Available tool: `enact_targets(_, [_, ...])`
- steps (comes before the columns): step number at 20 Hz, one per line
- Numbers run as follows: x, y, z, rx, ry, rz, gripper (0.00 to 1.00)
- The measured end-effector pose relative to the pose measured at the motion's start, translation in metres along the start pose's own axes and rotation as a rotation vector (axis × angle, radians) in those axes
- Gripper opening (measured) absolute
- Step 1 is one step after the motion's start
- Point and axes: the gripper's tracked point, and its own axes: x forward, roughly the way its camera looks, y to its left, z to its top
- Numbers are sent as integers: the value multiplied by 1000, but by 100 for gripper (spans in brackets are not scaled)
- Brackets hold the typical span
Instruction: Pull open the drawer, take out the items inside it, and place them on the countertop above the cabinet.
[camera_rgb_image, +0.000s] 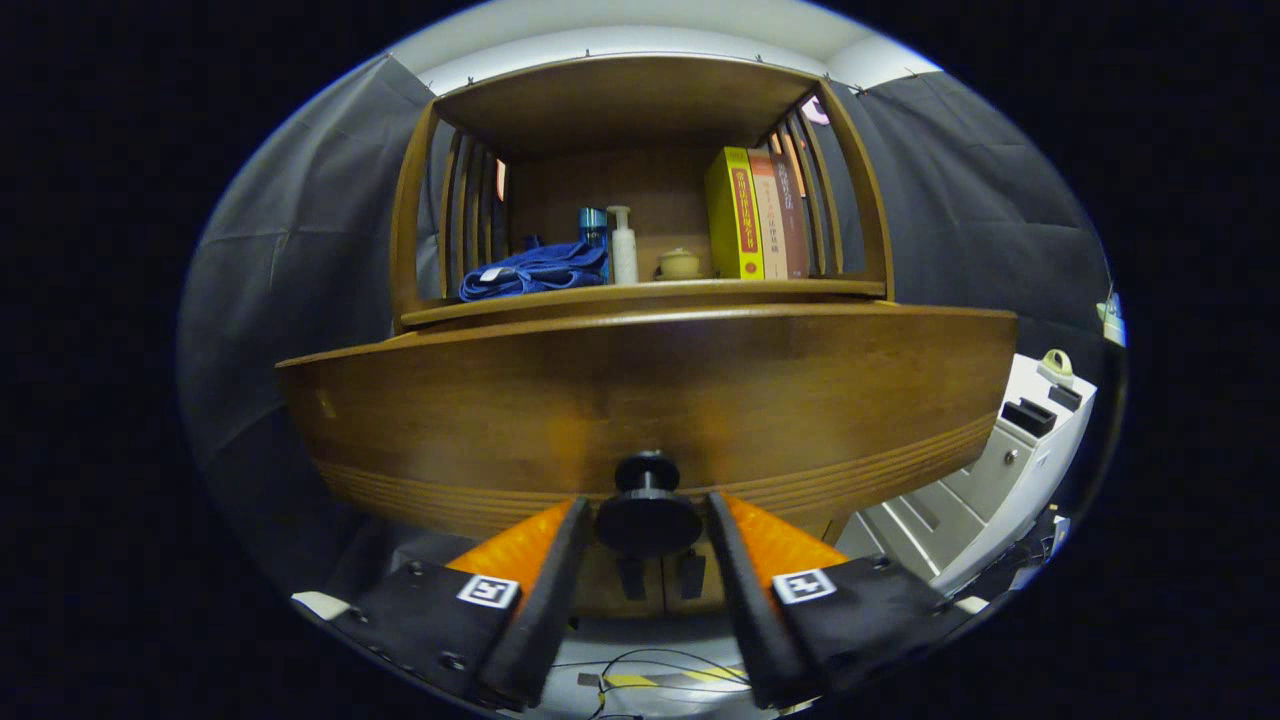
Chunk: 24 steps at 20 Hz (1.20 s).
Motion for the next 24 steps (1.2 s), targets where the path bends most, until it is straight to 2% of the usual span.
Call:
enact_targets(2, [-2,-1,3,3,-8,-3,100])
enact_targets(6, [-35,5,33,-49,-81,21,99])
enact_targets(8, [-72,3,88,-90,-206,37,99])
enact_targets(10, [-92,0,172,-175,-345,25,99])
enact_targets(12, [-103,9,249,-251,-388,64,99])
enact_targets(15, [-61,34,289,-327,-224,180,99])
enact_targets(17, [-22,37,283,-376,-25,209,99])
enact_targets(20, [42,29,226,-413,284,197,98])
enact_targets(22, [65,22,182,-403,472,195,99])
enact_targets(24, [81,12,145,-389,602,163,97])
